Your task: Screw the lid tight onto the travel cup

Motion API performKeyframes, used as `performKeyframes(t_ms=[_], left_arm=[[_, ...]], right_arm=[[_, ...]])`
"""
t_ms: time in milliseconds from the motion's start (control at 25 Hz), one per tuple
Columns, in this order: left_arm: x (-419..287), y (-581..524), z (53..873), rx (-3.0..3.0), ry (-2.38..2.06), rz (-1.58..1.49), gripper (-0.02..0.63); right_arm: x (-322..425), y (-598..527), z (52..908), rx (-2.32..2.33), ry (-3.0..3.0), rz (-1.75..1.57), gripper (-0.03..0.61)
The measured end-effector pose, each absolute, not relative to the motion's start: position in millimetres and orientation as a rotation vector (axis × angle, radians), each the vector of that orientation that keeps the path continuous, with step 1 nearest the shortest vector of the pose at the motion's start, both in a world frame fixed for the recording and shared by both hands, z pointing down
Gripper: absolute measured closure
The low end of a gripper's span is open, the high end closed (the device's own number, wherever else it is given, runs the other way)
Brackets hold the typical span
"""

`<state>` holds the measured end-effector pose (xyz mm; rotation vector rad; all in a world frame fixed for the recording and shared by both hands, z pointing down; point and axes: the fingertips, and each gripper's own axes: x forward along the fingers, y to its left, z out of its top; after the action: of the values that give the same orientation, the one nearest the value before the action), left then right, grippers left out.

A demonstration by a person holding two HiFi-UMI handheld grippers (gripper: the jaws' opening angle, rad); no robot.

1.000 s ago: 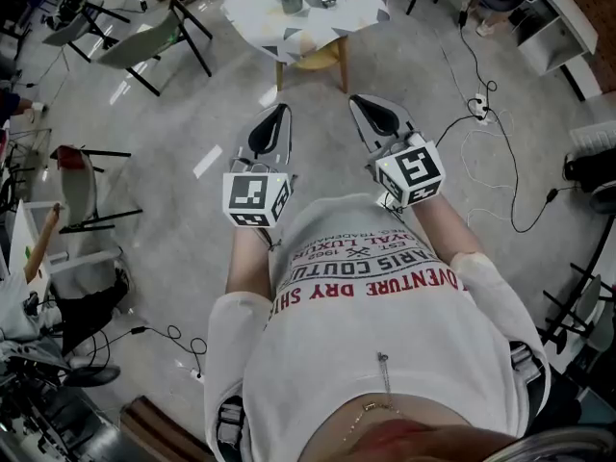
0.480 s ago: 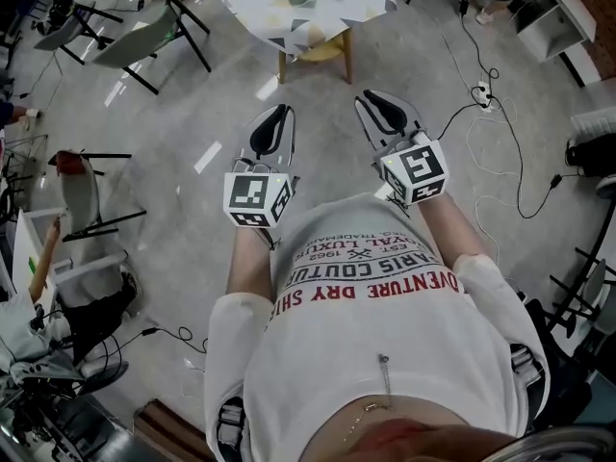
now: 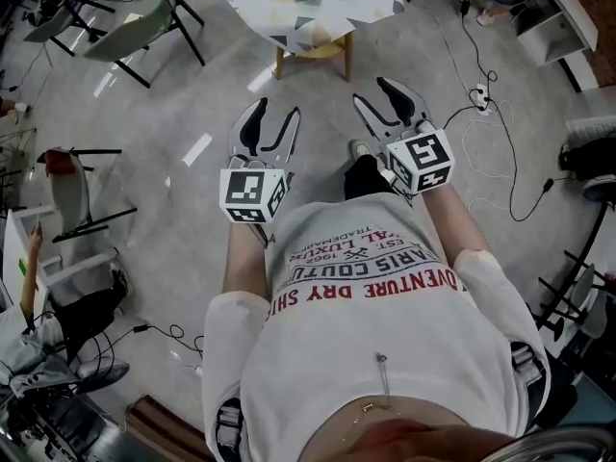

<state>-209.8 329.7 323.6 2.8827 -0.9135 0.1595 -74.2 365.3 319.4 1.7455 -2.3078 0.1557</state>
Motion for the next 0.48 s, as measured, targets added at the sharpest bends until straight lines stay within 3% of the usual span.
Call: performKeyframes(t_ms=[480], left_arm=[[-107,220,337,2.757,-1.183,0.227,0.394]], right_arm=[[44,235,340,1.518,-2.439,0.201,0.383]])
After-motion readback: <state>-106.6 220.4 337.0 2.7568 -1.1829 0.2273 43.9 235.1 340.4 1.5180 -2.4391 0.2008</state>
